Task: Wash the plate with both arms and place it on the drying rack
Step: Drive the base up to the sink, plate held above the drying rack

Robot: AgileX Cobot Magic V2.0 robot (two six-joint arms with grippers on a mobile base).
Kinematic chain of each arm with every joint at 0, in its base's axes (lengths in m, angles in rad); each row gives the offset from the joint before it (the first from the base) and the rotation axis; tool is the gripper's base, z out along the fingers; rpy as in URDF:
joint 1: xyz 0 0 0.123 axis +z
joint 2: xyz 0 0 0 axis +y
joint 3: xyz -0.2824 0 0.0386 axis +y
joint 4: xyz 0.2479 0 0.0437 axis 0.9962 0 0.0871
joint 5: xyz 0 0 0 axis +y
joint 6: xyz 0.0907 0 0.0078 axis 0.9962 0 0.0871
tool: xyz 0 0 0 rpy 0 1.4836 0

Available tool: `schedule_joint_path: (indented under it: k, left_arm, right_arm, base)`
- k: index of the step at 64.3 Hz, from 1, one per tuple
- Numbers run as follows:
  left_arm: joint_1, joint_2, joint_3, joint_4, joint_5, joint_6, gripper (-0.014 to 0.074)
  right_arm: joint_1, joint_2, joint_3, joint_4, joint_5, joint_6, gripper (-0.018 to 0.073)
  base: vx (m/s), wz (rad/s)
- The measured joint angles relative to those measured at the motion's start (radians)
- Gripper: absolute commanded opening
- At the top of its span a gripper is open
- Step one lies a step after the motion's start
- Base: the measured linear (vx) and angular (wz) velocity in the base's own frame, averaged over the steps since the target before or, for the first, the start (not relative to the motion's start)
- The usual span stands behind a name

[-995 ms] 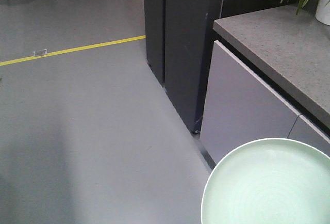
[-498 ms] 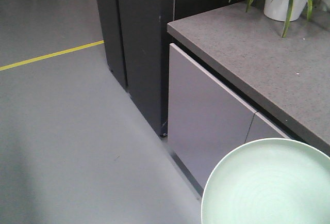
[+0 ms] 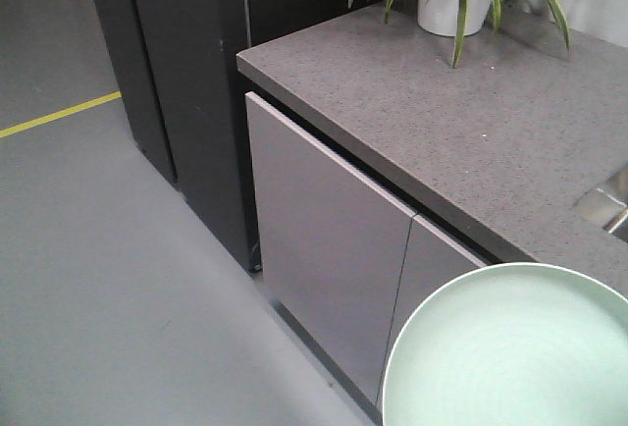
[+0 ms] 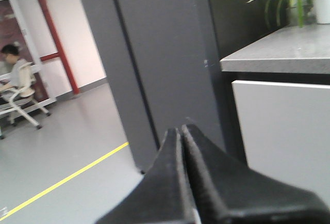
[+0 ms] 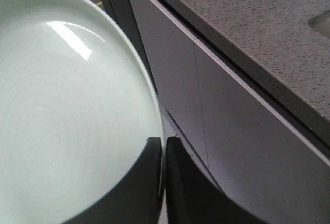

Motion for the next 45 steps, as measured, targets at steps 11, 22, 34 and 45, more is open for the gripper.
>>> schedule_joint_path:
  k: [11,22,34,45]
  left_arm:
    - [0.000,0.000,0.000,0.000,0.000,0.000,-0.0006]
    - [0.000,0.000,0.000,0.000,0.000,0.000,-0.0006]
    - [0.000,0.000,0.000,0.000,0.000,0.000,-0.0006]
    - [0.000,0.000,0.000,0.000,0.000,0.000,-0.0006]
  right_arm:
    - [0.000,0.000,0.000,0.000,0.000,0.000,-0.0001]
    - [0.000,0.000,0.000,0.000,0.000,0.000,-0.0001]
    - [0.000,0.000,0.000,0.000,0.000,0.000,-0.0001]
    - [0.000,0.000,0.000,0.000,0.000,0.000,-0.0001]
  base:
    - [0.07,-0.30]
    - [0.08,-0.35]
    - [0.09,-0.41]
    - [0.09,-0.42]
